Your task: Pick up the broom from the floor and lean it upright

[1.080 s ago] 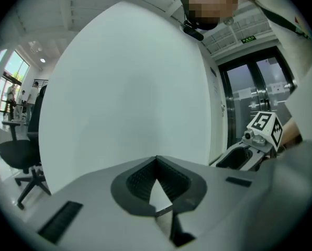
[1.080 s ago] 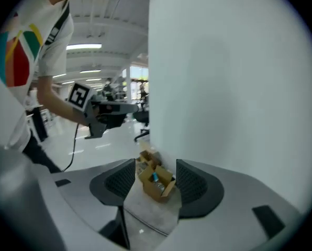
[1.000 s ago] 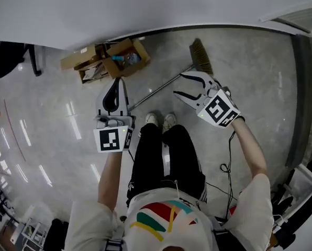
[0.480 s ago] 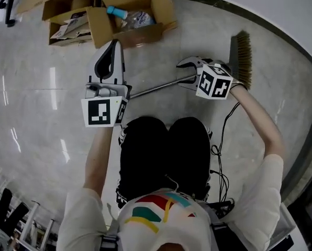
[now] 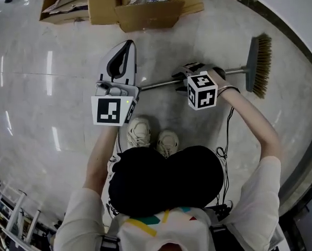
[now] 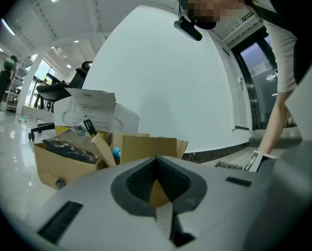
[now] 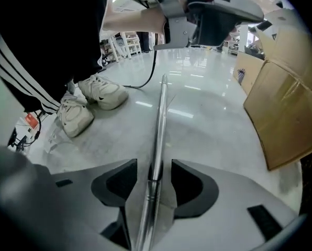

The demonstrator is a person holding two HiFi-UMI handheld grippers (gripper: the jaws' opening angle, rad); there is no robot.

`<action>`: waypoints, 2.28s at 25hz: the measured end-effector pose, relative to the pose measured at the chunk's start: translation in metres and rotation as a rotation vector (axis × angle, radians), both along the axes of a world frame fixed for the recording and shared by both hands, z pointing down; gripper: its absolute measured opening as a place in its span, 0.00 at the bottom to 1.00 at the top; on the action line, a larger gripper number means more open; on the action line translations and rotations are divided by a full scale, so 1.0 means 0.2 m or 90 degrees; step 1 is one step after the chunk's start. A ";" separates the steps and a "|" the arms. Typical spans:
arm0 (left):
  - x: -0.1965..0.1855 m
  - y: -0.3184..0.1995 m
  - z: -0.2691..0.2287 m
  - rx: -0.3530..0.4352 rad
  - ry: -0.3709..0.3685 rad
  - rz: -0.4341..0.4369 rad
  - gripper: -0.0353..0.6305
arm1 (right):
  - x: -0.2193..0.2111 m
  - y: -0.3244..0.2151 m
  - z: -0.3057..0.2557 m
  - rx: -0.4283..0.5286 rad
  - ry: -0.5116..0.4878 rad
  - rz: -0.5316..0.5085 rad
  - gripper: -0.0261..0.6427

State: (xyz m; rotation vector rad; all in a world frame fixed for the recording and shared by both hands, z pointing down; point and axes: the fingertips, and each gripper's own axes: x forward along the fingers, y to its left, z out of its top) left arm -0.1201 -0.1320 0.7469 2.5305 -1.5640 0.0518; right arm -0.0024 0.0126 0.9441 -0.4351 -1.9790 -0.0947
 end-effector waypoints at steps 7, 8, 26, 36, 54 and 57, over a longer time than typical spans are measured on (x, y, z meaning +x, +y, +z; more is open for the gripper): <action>0.03 -0.13 0.01 0.006 0.008 -0.012 0.12 | -0.02 -0.08 0.02 0.020 0.050 0.007 0.20; 0.03 -0.14 0.01 0.010 0.008 -0.011 0.12 | -0.02 -0.09 0.02 0.012 0.056 0.021 0.19; 0.01 -0.43 -1.56 0.252 0.067 -0.001 0.12 | 0.29 -0.92 -1.30 0.213 -0.171 0.462 0.17; 0.71 -0.50 -1.87 0.296 0.114 0.185 0.12 | 0.96 -1.18 -2.03 0.392 -0.335 0.811 0.16; 1.18 -0.48 -1.44 0.182 0.100 0.278 0.12 | 1.68 -1.44 -2.30 0.536 -0.433 1.243 0.16; 1.19 -0.43 -1.38 0.166 0.082 0.293 0.12 | 1.70 -1.49 -2.28 0.542 -0.417 1.251 0.16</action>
